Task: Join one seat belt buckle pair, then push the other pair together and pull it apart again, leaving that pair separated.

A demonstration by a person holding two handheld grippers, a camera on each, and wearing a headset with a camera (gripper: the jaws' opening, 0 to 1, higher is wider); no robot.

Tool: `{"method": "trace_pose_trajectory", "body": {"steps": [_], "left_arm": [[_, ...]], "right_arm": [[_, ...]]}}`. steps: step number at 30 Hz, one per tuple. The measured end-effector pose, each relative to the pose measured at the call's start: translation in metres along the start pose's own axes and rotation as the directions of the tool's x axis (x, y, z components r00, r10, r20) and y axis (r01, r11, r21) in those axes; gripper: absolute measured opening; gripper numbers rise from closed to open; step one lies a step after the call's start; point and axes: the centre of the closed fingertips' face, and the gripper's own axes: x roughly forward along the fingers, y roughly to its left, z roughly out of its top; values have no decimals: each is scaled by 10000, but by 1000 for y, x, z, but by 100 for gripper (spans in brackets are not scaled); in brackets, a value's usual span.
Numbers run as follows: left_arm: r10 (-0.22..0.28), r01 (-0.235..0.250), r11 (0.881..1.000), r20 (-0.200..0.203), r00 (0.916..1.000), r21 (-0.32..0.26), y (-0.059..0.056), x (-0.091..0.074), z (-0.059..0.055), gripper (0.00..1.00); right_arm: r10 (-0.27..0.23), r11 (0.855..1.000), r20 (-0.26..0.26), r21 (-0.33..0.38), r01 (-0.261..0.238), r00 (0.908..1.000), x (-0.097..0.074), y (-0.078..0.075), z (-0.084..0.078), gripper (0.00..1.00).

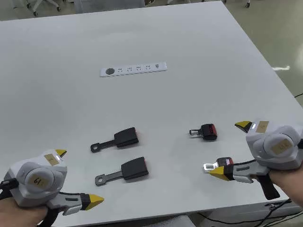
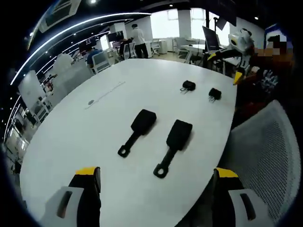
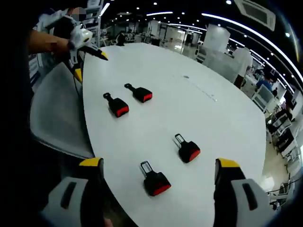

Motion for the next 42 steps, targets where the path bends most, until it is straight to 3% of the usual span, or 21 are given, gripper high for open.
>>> {"method": "trace_pose_trajectory", "body": {"steps": [4,5,13,19,23,28,34,42], "left_arm": [[14,-13,9998,-43,10000,194,-1,2,3,100],[64,-63,9998,-58,10000,188,6,2,-1,100],[177,-176,9998,-215,9996,70,8,1,-6,100],[148,-147,9998,-64,9999,118,1,7,1,100],[98,-97,9998,-51,9999,146,-6,6,3,100],[306,-306,9995,2,9995,92,-6,6,2,100],[322,-323,9994,89,9994,154,-17,9,4,100],[149,-150,9996,35,9999,248,-16,14,6,100]], "right_arm": [[179,9991,341,366,-191,9993,-3,-3,1,87],[274,9987,402,423,-291,9988,-3,-2,1,86],[433,9988,401,202,-442,9983,-3,-1,2,87],[697,9970,517,308,-714,9962,-2,3,1,87],[737,9964,491,383,-756,9961,-6,3,1,87],[890,9955,421,304,-903,9951,-4,6,-2,87],[904,9957,445,171,-913,9949,-2,5,-2,87],[794,9961,448,339,-810,9958,4,4,6,87]]}}
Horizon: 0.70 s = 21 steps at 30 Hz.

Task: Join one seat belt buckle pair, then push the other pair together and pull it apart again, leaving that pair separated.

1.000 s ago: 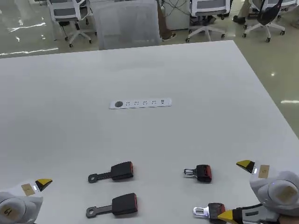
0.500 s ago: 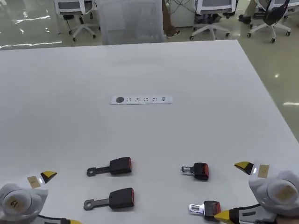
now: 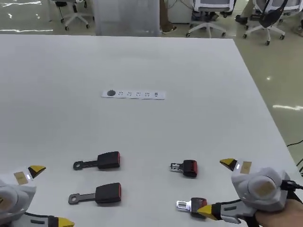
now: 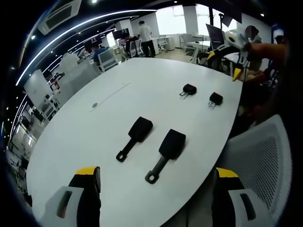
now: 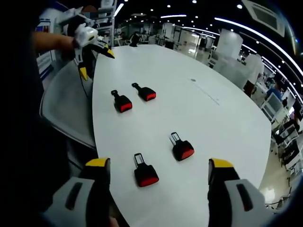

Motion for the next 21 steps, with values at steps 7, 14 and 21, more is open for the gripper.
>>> {"method": "trace_pose_trajectory", "body": {"steps": [7,14,21], "left_arm": [[-270,272,9994,-83,9996,216,-5,7,-1,100],[-259,260,9996,-55,9996,120,-8,6,4,100],[-391,392,9992,-145,9991,65,-14,8,4,100]], "right_arm": [[-43,10000,-65,31,43,10000,3,-4,1,86],[71,9999,-217,-88,-73,9997,9,1,-1,86],[-54,10000,-263,-58,52,9996,15,0,-6,87]]}}
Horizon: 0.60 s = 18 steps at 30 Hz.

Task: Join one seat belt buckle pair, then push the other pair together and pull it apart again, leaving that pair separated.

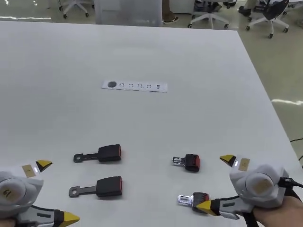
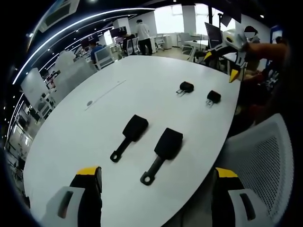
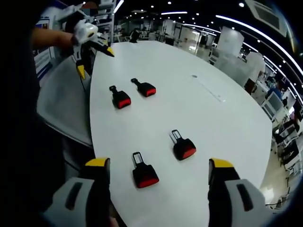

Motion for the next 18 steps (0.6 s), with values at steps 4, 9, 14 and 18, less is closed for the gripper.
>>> {"method": "trace_pose_trajectory", "body": {"steps": [4,9,14,18], "left_arm": [[-102,102,9999,45,9999,26,0,2,0,93],[-323,321,9986,52,9995,432,-2,12,2,88],[-837,856,9917,-245,9962,961,-3,31,-2,73],[-1060,1092,9877,-340,9938,1119,0,44,2,71]], "right_arm": [[209,9998,-23,-40,-209,9998,2,3,0,85],[435,9989,-19,-162,-435,9991,6,6,-1,77],[879,9959,-83,-224,-881,9961,15,14,-5,65],[1051,9929,-159,-548,-1058,9943,23,18,-8,62]]}}
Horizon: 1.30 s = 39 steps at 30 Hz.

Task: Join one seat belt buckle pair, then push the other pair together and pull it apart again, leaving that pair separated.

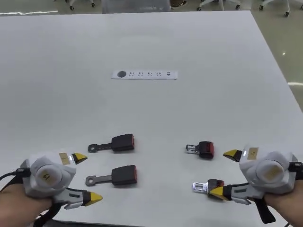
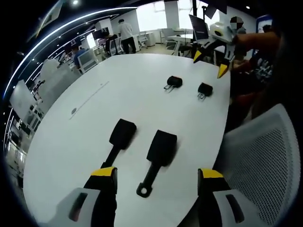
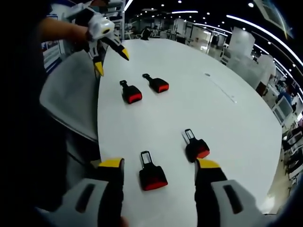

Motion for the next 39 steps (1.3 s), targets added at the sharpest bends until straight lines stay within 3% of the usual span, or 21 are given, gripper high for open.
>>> {"method": "trace_pose_trajectory", "body": {"steps": [7,11,14,18,24,30,36,39], "left_arm": [[-885,906,9928,-303,9956,784,-5,29,3,59],[-1080,1119,9880,-426,9932,1063,-3,42,7,56],[-1152,1216,9852,-585,9916,1205,1,57,2,52],[-1494,1653,9731,-1066,9830,1604,-1,70,-4,50],[-1847,2033,9640,-1187,9756,1713,-5,81,-10,47],[-2247,2581,9375,-1603,9611,2334,-18,89,-12,41],[-2167,2617,9232,-1812,9593,2814,-12,94,-8,34],[-2185,2789,9056,-2119,9525,3197,-13,97,-12,34]], "right_arm": [[437,9987,-615,-222,-451,9972,17,5,-19,56],[583,9979,-835,-244,-605,9948,24,7,-32,54],[734,9968,-1094,-224,-762,9913,30,8,-43,52],[897,9954,-1511,-209,-939,9844,36,10,-60,50],[1025,9925,-1948,-456,-1134,9755,42,15,-71,49],[1086,9922,-1945,-396,-1184,9749,48,14,-71,43],[1309,9878,-2049,-566,-1453,9700,54,13,-73,38],[1403,9858,-2031,-623,-1558,9691,55,12,-73,37]]}}
